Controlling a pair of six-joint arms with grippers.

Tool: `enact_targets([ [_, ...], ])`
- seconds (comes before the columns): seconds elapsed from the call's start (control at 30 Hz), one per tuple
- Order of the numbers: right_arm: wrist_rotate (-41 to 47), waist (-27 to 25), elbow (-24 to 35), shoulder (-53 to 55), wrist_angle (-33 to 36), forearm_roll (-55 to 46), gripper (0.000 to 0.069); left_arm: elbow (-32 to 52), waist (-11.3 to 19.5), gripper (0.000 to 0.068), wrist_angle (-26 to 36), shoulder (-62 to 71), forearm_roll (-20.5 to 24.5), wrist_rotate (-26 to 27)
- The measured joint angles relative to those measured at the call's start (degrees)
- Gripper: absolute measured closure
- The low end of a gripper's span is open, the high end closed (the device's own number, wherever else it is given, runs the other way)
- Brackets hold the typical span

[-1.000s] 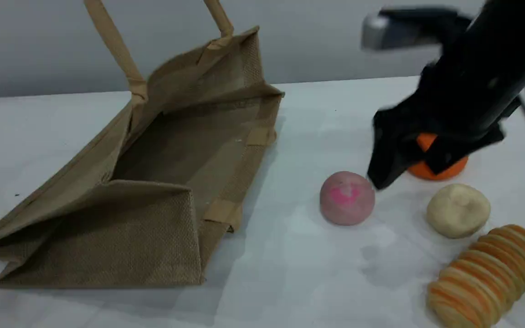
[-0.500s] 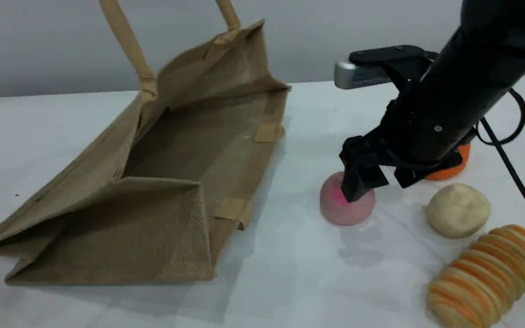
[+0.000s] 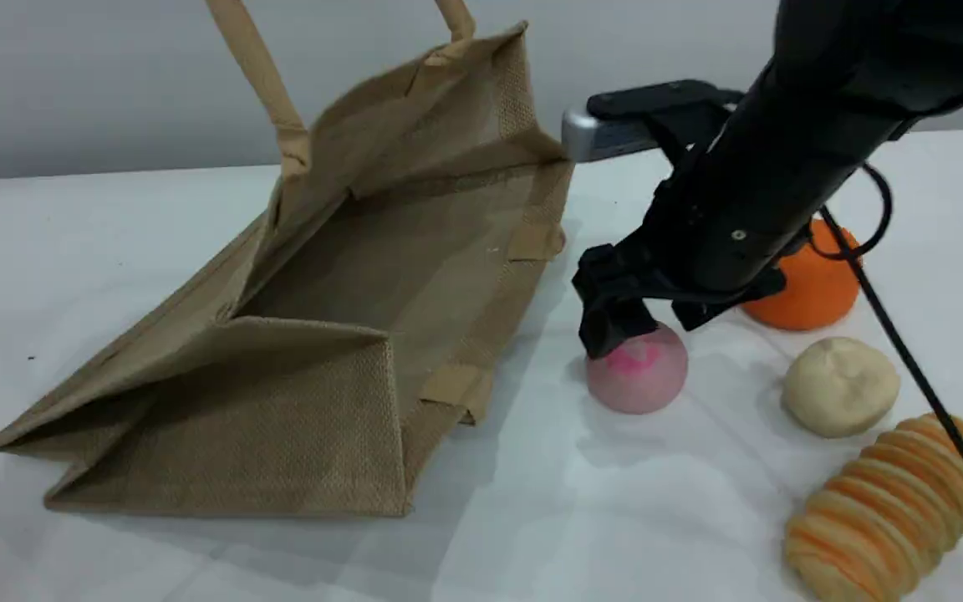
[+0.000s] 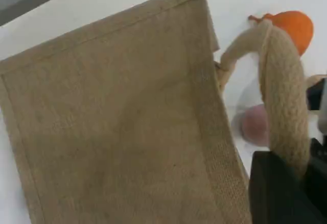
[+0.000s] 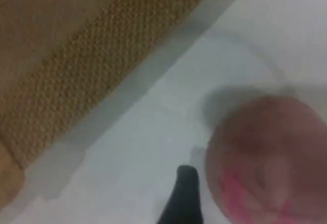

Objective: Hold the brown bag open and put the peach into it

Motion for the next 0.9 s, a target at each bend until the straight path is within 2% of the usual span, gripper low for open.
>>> enact_targets([
  [0.17,0.1,0.0,-2.3,3.6,0.6,-0.1,0.0111,0.0,0.0,0.0589,0.0,0.0,0.0,0.2],
  [0.27,0.1,0.0,-2.8,4.9,-0.1,-0.1,0.0138,0.0,0.0,0.0589,0.0,0.0,0.0,0.6],
  [0.4,0.1,0.0,-2.8,5.5,-0.7,-0.1,0.0251,0.0,0.0,0.0589,0.0,0.0,0.0,1.5],
  [0.67,-0.1,0.0,-2.8,5.4,-0.3,-1.2,0.0623,0.0,0.0,0.0589,0.0,0.0,-0.2,3.2],
  [0.73,-0.1,0.0,-2.8,4.9,0.7,-2.0,0.0654,0.0,0.0,0.0589,0.0,0.0,-0.2,3.2],
  [0.9,0.2,0.0,-2.8,0.9,4.2,-4.4,0.0662,0.0,0.0,0.0589,0.0,0.0,-0.2,4.8],
])
